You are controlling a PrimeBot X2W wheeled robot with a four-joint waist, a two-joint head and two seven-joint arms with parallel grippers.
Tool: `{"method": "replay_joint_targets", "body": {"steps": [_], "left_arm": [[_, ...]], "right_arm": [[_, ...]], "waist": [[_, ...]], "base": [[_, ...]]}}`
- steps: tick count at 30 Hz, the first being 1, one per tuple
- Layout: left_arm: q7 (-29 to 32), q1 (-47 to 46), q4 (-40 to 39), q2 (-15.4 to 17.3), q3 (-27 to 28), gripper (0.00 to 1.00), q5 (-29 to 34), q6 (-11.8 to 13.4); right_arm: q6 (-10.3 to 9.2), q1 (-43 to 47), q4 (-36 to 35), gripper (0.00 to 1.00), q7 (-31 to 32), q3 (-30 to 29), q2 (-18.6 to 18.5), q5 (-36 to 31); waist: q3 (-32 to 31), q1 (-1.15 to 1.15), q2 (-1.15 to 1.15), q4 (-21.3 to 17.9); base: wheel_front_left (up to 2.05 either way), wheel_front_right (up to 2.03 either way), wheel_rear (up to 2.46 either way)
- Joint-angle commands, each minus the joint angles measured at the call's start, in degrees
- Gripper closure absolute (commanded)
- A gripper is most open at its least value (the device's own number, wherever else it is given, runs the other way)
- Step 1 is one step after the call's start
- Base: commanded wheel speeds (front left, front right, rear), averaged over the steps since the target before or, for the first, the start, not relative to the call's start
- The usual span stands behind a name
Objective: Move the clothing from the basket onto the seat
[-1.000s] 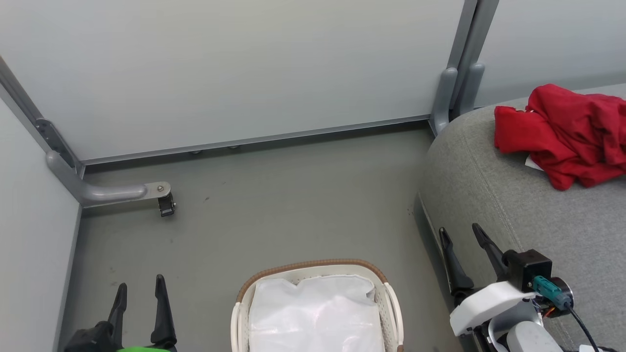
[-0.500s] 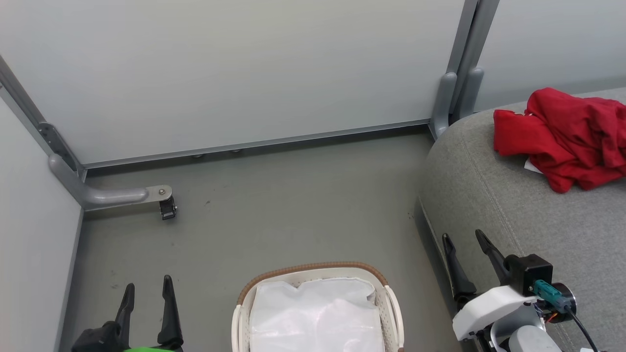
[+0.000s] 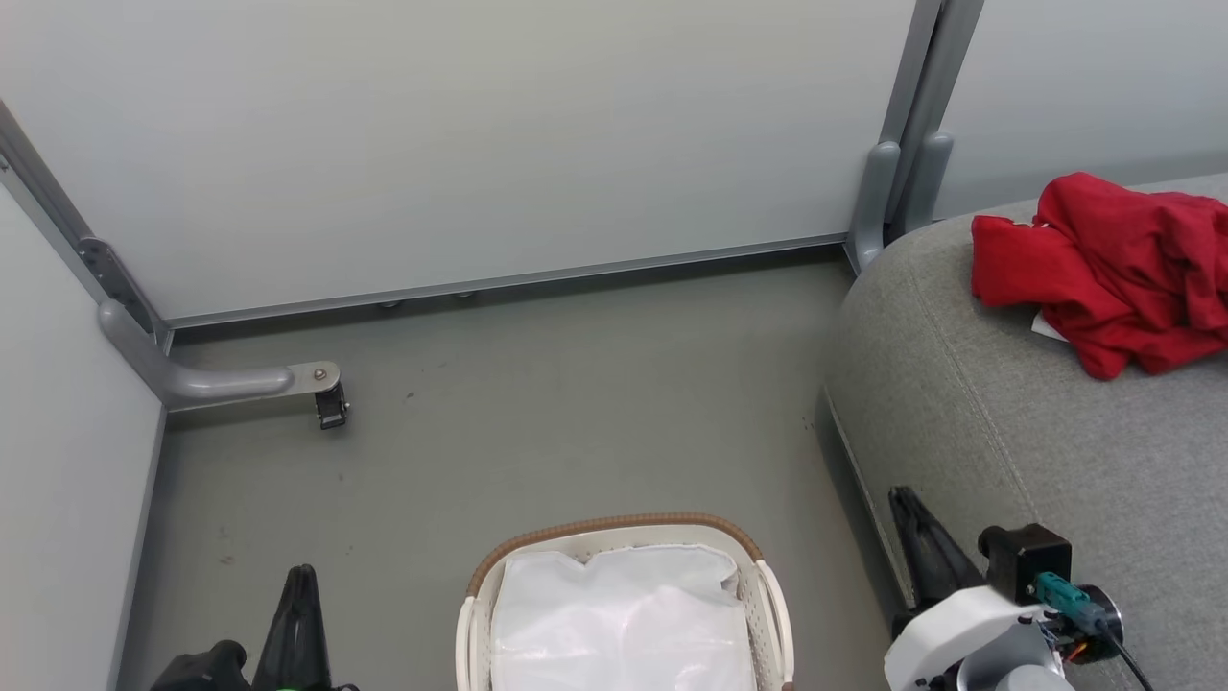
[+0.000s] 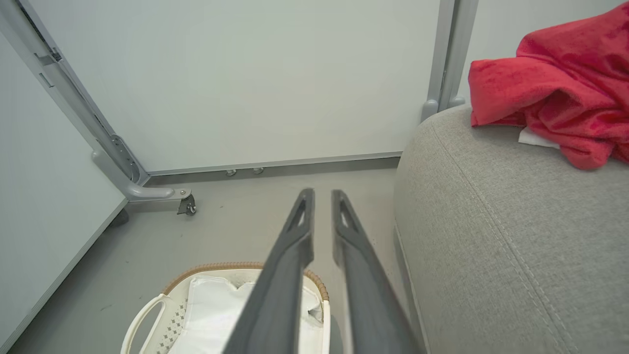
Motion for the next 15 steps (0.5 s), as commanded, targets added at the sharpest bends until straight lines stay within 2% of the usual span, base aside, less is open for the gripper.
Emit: {"method": "replay_joint_targets", "body": {"steps": [1,15], "left_arm": [[0.5,-0.4,-0.2,0.0,0.3,1.0,-1.5,0.0],[4.3,-2.6,-0.6,0.1,1.4,1.0,-15.0,-0.4]], "right_arm": [[0.0,-0.3,-0.4,1.0,0.4,-0.3,0.0,1.6],[-0.01,-0.4,-2.1,1.0,4.3,-2.6,-0.1,16.1]], "waist": [[0.0,0.0,0.0,0.0],[0.1,0.0,0.0,-0.2]], "base": [[0.0,0.0,0.0],[0.0,0.0,0.0]]}}
